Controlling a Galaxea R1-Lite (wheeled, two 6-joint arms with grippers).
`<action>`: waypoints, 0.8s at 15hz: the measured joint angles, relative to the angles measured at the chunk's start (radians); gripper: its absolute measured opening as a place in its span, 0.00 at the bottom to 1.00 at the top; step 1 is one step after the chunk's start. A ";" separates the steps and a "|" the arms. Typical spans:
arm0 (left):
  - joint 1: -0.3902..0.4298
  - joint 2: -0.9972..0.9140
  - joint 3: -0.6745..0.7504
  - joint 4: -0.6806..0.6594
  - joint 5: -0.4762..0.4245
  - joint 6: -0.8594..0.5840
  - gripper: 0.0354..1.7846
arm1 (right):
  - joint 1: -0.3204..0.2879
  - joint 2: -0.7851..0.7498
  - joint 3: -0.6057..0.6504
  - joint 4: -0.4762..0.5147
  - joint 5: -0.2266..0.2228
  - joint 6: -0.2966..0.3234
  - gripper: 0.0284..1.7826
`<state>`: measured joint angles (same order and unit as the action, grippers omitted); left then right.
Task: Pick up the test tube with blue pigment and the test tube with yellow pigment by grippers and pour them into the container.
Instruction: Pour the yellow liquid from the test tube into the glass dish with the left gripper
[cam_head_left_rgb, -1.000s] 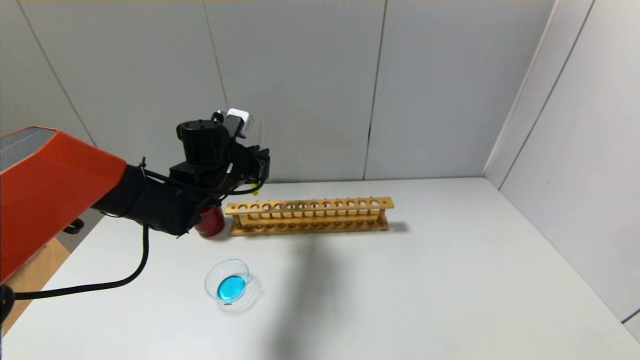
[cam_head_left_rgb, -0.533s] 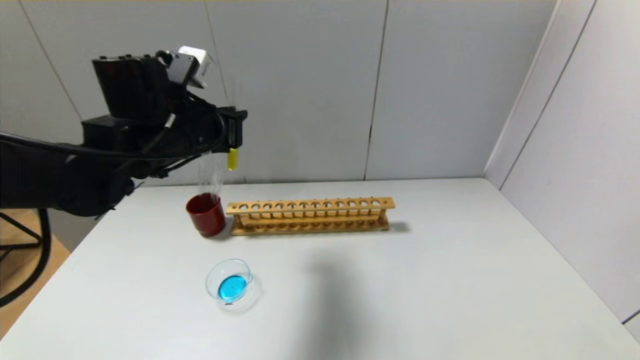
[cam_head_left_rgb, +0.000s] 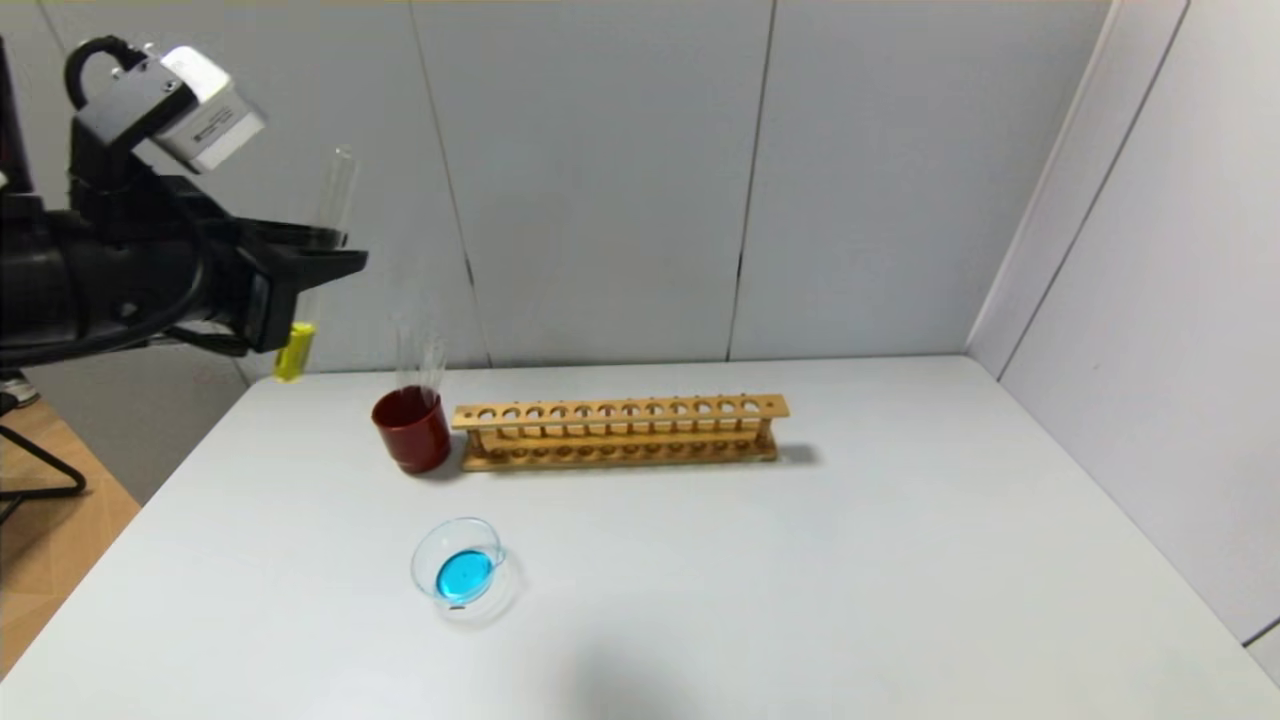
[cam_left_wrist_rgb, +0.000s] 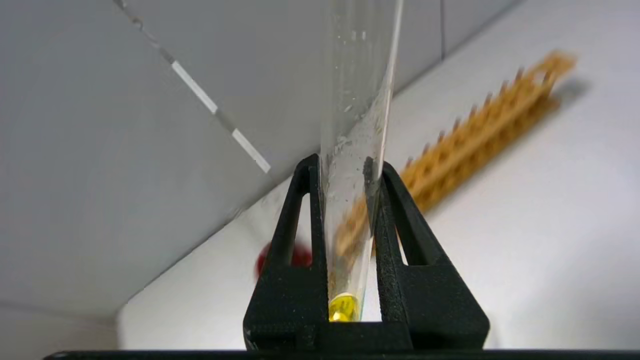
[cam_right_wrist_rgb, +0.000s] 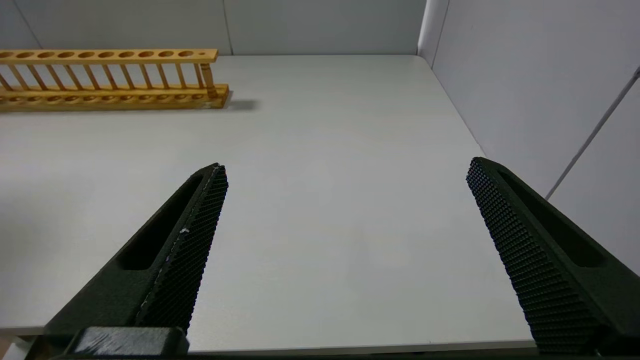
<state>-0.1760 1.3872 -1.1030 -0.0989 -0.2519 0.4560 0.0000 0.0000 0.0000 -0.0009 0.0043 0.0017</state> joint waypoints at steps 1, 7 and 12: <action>0.054 -0.023 0.005 0.048 -0.061 0.067 0.16 | 0.000 0.000 0.000 0.000 0.000 0.000 0.98; 0.178 -0.047 0.014 0.163 -0.288 0.383 0.16 | 0.000 0.000 0.000 0.000 0.000 0.000 0.98; 0.196 -0.012 -0.008 0.349 -0.272 0.612 0.16 | 0.000 0.000 0.000 0.000 0.000 0.000 0.98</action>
<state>0.0200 1.3753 -1.1109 0.2500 -0.5238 1.0679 0.0000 0.0000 0.0000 -0.0013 0.0038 0.0017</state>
